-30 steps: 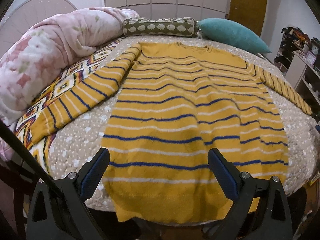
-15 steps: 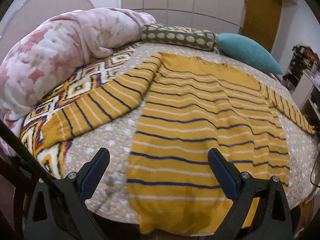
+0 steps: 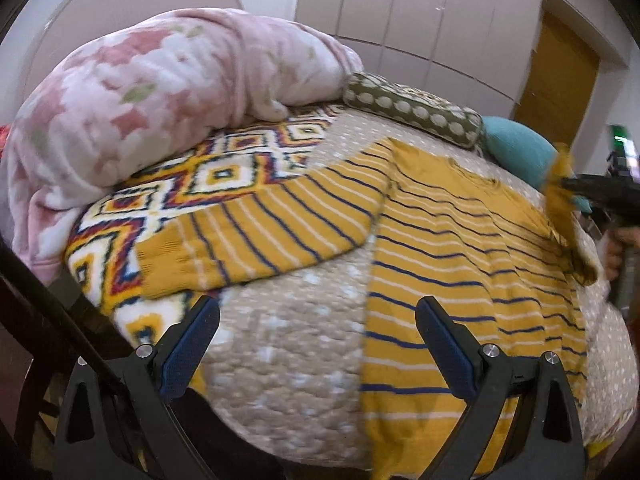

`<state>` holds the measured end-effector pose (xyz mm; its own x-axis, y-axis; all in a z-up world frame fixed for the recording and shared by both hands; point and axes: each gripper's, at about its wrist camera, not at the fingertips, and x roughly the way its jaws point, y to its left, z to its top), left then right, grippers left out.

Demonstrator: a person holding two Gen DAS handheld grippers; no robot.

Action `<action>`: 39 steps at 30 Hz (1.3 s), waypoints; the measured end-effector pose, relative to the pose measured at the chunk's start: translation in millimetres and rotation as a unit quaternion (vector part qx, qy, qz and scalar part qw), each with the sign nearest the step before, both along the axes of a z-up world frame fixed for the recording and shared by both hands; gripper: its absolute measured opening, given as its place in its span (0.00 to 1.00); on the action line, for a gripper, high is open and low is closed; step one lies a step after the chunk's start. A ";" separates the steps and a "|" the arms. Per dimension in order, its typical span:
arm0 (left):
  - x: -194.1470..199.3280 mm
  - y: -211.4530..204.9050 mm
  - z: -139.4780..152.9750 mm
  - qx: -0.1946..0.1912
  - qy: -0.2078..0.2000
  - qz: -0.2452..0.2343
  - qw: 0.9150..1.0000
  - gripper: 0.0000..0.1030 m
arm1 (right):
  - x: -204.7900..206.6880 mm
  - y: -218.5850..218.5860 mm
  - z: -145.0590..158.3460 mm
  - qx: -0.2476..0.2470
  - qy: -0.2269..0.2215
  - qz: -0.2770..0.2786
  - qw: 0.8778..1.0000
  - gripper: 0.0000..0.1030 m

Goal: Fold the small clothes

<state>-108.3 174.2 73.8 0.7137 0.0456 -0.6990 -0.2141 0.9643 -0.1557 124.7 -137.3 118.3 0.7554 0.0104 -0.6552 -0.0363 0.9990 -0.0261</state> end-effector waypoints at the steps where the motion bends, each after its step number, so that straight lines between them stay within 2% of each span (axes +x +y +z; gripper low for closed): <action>1: -1.8 6.9 -0.4 -0.002 -0.001 0.006 1.000 0.95 | 10.6 33.9 -14.8 -0.013 0.013 0.022 1.000 0.10; 5: -10.8 33.9 -1.6 -0.010 -0.007 0.030 0.999 0.95 | 37.4 136.0 -73.8 -0.094 0.047 0.073 0.992 0.09; 7: -14.9 45.1 -2.6 -0.012 -0.010 0.038 0.999 0.95 | 47.3 166.4 -98.6 -0.136 0.059 0.086 0.985 0.09; 9: -18.6 53.3 -3.4 -0.014 -0.013 0.043 0.999 0.95 | 54.0 196.8 -119.3 -0.196 0.061 0.099 0.974 0.10; 11: -20.7 60.4 -4.9 -0.016 -0.013 0.046 0.999 0.95 | 55.3 210.5 -131.1 -0.244 0.055 0.104 0.963 0.11; 14: -20.9 68.3 -7.0 -0.024 -0.013 0.051 0.998 0.95 | 57.5 229.0 -137.2 -0.279 0.050 0.129 0.950 0.15; 16: -21.1 71.8 -7.5 -0.032 -0.014 0.052 0.998 0.95 | 53.4 241.2 -140.1 -0.298 0.041 0.144 0.943 0.23; 18: -22.8 73.4 -6.2 -0.037 -0.017 0.054 0.998 0.95 | 48.2 260.1 -142.4 -0.325 0.021 0.164 0.931 0.28; 21: -27.4 78.9 -1.8 -0.047 -0.025 0.057 0.997 0.95 | 32.9 284.8 -143.8 -0.362 -0.014 0.190 0.913 0.28; 22: -29.9 82.5 0.8 -0.051 -0.028 0.061 0.996 0.95 | 27.6 289.7 -141.6 -0.363 -0.024 0.199 0.910 0.30; 25: -37.6 94.8 9.5 -0.053 -0.038 0.078 0.995 0.95 | 6.0 297.1 -130.4 -0.335 -0.036 0.222 0.915 0.39; 30: -53.3 126.8 21.2 -0.033 -0.046 0.138 0.989 0.95 | -23.8 290.7 -108.8 -0.234 -0.008 0.242 0.941 0.40; 32: -62.2 143.6 22.7 -0.034 -0.050 0.166 0.984 0.95 | -44.2 294.4 -101.7 -0.191 0.002 0.269 0.944 0.40; 34: -71.3 159.0 22.7 -0.038 -0.054 0.189 0.980 0.95 | -64.5 306.8 -98.4 -0.163 0.012 0.310 0.936 0.40; 37: -81.8 172.6 21.6 -0.043 -0.057 0.207 0.976 0.95 | -103.7 338.8 -99.8 -0.136 0.027 0.389 0.911 0.40; 39: -85.4 177.0 21.1 -0.041 -0.059 0.212 0.975 0.95 | -130.5 364.2 -108.0 -0.129 0.040 0.441 0.887 0.40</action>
<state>-193.7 351.2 94.9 0.7179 0.3010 -0.6277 -0.5671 0.7758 -0.2765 -5.9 226.9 10.2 0.4795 0.4156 -0.7729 -0.8129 0.5422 -0.2128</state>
